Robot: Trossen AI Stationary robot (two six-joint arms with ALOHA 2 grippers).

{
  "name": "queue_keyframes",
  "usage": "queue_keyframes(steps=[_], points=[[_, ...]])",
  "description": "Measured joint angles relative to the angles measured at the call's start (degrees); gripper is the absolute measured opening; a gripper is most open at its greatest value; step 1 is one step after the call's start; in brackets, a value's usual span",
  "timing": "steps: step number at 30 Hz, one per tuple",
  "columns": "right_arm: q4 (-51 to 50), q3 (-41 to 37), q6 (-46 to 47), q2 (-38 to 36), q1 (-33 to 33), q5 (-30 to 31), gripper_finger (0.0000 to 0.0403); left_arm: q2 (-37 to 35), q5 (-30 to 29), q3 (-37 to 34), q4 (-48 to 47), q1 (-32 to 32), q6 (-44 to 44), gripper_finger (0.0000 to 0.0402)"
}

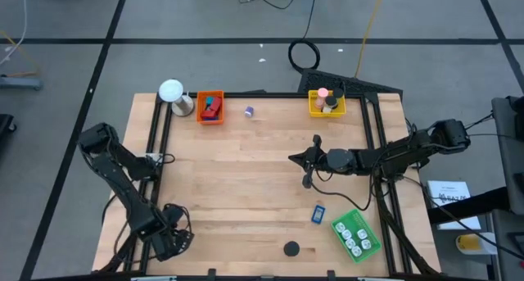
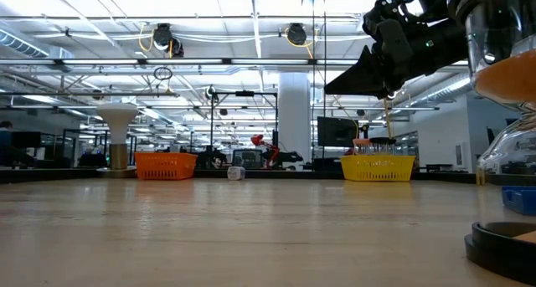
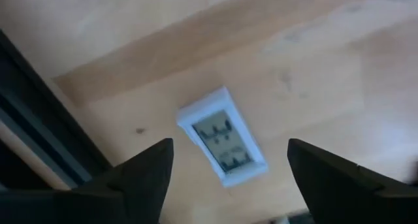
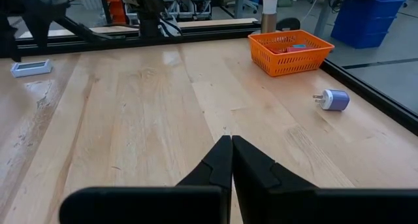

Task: Pick & Place Office items
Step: Put the white digital clock into the orange bin

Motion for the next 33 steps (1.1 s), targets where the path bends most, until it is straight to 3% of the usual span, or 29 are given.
queue_keyframes(steps=[9,17,22,26,30,33], points=[[0.00,0.00,-0.01,0.00,0.00,0.00,0.0004,7.21,4.47,-0.10,6.32,0.19,3.26,0.0275],[0.00,0.00,0.00,0.00,0.00,0.00,0.0004,8.77,3.90,-0.04,6.70,1.35,9.59,0.0192],[0.00,0.00,0.00,0.00,0.00,0.00,0.0004,8.49,2.82,0.03,5.37,4.36,19.39,0.0140],[0.00,0.00,-0.02,0.02,0.00,0.00,0.0004,8.40,-3.06,0.13,3.76,7.94,31.33,0.0143],[-0.01,0.00,0.00,0.02,0.00,0.00,0.0004,8.52,-10.92,0.00,1.97,11.75,41.71,0.0174],[0.00,0.00,0.00,0.02,0.00,0.00,0.0004,8.58,-12.63,-0.06,1.83,15.09,47.97,0.0192]])
